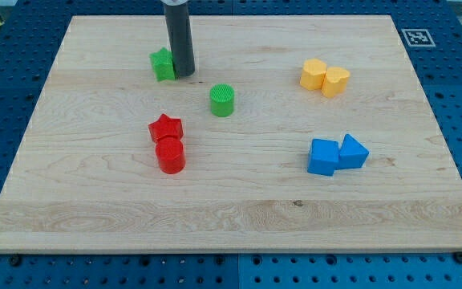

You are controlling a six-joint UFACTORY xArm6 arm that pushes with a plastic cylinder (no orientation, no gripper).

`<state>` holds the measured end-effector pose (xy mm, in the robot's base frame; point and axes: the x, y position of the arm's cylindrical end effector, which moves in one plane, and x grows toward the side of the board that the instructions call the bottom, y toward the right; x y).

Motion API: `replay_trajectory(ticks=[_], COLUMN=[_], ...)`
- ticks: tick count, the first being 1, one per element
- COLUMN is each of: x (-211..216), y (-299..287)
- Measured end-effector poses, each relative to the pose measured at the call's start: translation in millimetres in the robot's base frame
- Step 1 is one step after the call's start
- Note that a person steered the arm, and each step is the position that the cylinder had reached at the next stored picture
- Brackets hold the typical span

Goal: Move the arm toward the green circle

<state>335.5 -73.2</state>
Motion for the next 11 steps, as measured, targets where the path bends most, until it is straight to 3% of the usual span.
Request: replay_trajectory(ticks=[1,3,6,11], x=[1,66,91,73], y=[42,123,104,98])
